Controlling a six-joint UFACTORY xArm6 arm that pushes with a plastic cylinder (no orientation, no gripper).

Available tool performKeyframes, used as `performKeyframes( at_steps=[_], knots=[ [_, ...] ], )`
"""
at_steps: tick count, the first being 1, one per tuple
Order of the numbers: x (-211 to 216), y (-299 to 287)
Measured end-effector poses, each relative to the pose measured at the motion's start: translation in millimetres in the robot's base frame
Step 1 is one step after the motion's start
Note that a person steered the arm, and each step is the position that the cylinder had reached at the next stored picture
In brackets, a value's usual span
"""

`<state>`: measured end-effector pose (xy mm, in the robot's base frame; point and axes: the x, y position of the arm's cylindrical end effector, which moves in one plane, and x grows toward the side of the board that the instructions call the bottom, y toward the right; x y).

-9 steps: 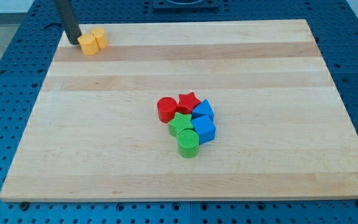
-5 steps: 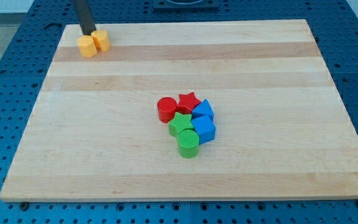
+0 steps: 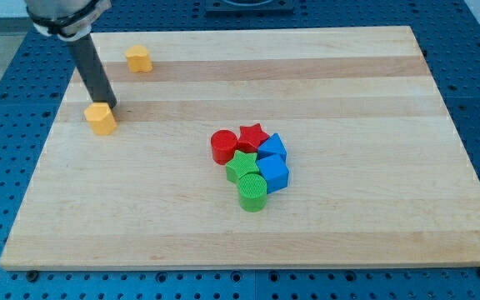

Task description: Push the yellow hexagon towards the bottom left

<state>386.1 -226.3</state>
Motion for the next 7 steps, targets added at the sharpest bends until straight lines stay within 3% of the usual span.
performKeyframes(
  at_steps=[1,3,5,7],
  knots=[
    [35,0],
    [16,-9],
    [68,-5],
    [122,67]
  ],
)
